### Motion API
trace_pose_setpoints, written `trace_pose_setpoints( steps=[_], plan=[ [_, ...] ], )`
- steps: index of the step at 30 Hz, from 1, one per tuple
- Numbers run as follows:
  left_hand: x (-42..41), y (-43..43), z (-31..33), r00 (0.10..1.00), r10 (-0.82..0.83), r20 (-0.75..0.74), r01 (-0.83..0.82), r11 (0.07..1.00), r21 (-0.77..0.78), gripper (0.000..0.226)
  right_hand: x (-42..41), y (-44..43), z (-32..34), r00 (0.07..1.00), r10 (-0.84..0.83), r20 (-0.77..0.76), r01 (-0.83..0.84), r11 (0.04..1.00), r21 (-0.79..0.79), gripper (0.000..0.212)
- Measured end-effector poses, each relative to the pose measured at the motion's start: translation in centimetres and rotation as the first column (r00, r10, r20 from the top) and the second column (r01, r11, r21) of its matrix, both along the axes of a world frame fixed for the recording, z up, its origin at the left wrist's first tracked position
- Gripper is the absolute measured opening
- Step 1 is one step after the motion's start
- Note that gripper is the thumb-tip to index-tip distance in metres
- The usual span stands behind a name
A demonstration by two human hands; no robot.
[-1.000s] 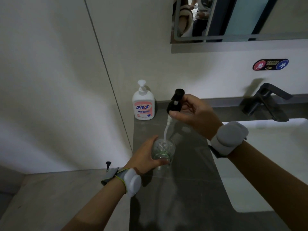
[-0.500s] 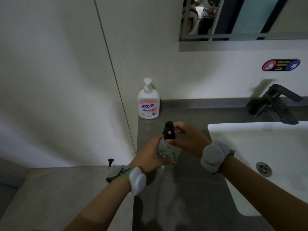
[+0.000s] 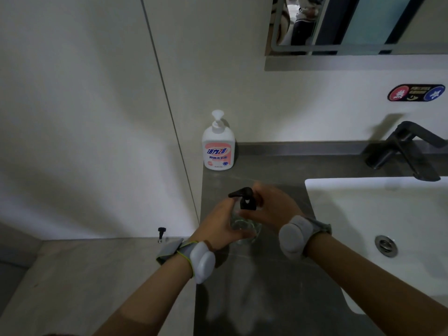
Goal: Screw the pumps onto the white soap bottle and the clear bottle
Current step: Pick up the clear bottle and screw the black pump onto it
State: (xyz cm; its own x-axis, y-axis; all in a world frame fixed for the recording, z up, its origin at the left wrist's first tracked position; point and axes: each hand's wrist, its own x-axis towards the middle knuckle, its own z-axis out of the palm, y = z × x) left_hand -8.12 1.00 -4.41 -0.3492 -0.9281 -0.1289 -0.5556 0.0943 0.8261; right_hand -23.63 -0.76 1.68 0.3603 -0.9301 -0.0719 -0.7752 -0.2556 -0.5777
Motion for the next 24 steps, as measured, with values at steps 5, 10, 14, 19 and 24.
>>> trace_pose_setpoints(
  steps=[5,10,14,19,24],
  plan=[
    [0.1,-0.1,0.9,0.999,-0.013,-0.038,0.012,1.000,-0.022,0.064,-1.0,0.6,0.2,0.995,0.092,0.040,-0.094,0.994,0.055,0.037],
    [0.1,-0.1,0.8,0.999,-0.026,-0.038,0.024,0.999,-0.045,0.065,-1.4,0.7,0.6,0.999,0.044,0.027,-0.045,0.998,0.045,0.020],
    [0.1,-0.3,0.8,0.999,-0.019,-0.049,0.016,0.999,-0.045,0.067,-1.8,0.6,0.7,0.999,0.029,0.022,-0.031,0.996,0.087,0.031],
    [0.0,-0.5,0.7,0.998,-0.020,-0.066,0.018,0.999,-0.037,0.065,-1.4,0.7,0.5,0.997,0.060,0.058,-0.061,0.998,0.025,0.034],
    [0.0,-0.6,0.6,0.998,-0.016,-0.056,0.013,0.998,-0.055,0.068,-0.8,-0.1,0.3,1.000,-0.012,0.015,0.010,0.996,0.090,0.034]
  ],
)
